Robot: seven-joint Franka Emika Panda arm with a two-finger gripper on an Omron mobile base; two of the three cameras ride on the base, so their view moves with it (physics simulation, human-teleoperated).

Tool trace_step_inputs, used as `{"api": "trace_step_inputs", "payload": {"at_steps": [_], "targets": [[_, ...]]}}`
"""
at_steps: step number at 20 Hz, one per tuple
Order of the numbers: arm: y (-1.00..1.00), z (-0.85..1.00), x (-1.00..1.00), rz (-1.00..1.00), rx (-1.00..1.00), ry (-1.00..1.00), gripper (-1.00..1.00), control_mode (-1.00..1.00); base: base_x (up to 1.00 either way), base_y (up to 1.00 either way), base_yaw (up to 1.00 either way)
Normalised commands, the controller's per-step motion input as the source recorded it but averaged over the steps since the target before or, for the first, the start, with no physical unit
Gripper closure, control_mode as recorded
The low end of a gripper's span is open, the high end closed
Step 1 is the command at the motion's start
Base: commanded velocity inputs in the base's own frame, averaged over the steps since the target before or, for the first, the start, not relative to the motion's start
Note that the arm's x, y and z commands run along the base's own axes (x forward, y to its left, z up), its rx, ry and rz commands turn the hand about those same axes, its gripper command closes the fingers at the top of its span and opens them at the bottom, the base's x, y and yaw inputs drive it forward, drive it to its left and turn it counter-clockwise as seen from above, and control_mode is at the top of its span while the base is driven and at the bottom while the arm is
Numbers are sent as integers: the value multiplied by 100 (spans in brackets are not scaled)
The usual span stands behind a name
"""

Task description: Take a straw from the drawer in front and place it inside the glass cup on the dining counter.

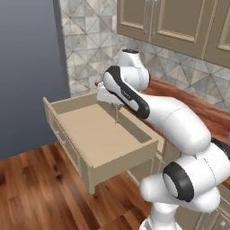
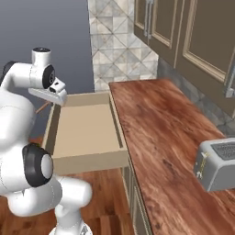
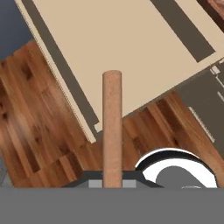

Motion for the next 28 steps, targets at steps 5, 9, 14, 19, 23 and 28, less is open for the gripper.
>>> {"api": "trace_step_inputs", "payload": {"at_steps": [5,9,14,19,23,28], "targets": [[0,0,0,0,0,0,100,100,-76,35,59],[0,0,0,0,0,0,100,100,-60,44,65],[0,0,0,0,0,0,100,100,-59,36,67],[0,0,0,0,0,0,100,100,-56,39,65],[0,0,0,0,0,0,100,100,-42,41,65],[0,0,0,0,0,0,100,100,-16,40,63]]}}
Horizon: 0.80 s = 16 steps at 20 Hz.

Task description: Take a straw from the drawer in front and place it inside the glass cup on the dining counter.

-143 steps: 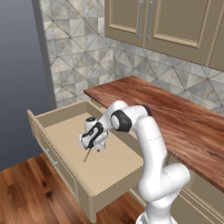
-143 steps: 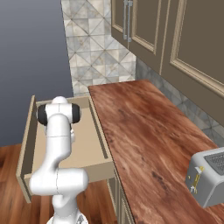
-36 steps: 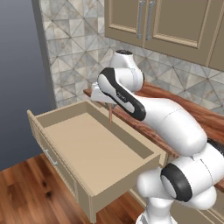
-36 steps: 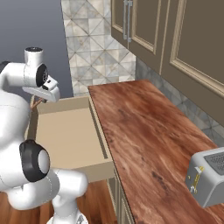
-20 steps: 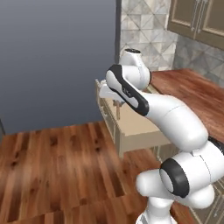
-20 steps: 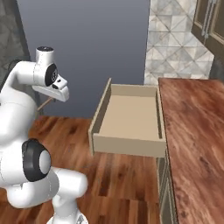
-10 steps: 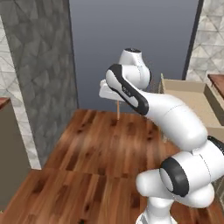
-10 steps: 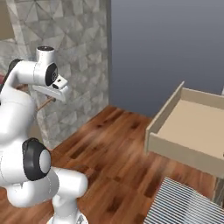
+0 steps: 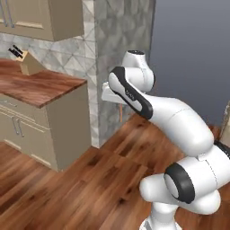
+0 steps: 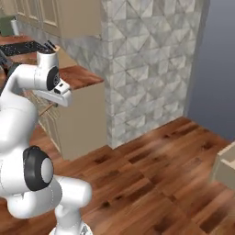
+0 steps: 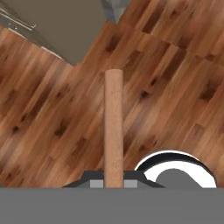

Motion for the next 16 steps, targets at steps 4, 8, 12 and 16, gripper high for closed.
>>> {"api": "trace_step_inputs", "payload": {"at_steps": [4,8,12,16], "targets": [[0,0,0,0,0,0,100,100,-1,41,60],[0,0,0,0,0,0,100,100,3,34,55],[0,0,0,0,0,0,100,100,14,28,51],[0,0,0,0,0,0,100,100,29,20,48]]}}
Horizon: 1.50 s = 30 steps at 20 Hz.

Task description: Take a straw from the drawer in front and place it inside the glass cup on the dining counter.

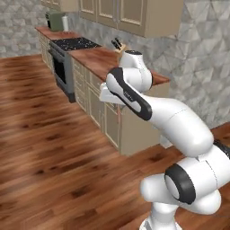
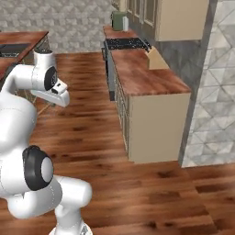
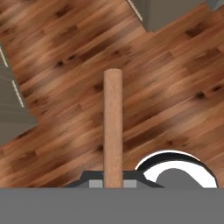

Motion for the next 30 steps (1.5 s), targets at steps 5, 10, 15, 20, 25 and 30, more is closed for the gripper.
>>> {"api": "trace_step_inputs", "payload": {"at_steps": [5,10,15,20,25,30], "targets": [[0,0,0,0,0,0,100,100,41,13,42],[0,0,0,0,0,0,100,100,42,18,44],[0,0,0,0,0,0,100,100,70,78,15],[0,0,0,0,0,0,100,100,88,99,-9],[0,0,0,0,0,0,100,100,23,100,-12],[0,0,0,0,0,0,100,100,0,100,-11]]}}
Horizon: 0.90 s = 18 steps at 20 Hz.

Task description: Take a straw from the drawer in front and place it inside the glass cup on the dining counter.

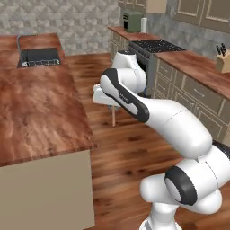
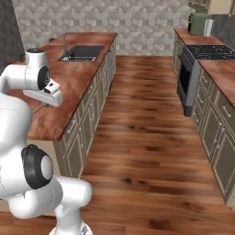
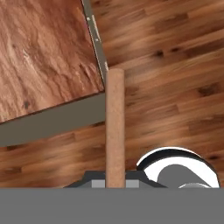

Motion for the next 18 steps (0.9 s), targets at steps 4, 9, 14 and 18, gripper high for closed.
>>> {"api": "trace_step_inputs", "payload": {"at_steps": [4,9,14,18], "targets": [[0,0,0,0,0,0,100,100,0,100,-13],[0,0,0,0,0,0,100,100,0,100,-10],[0,0,0,0,0,0,100,100,0,100,-4],[0,0,0,0,0,0,100,100,-13,100,0]]}}
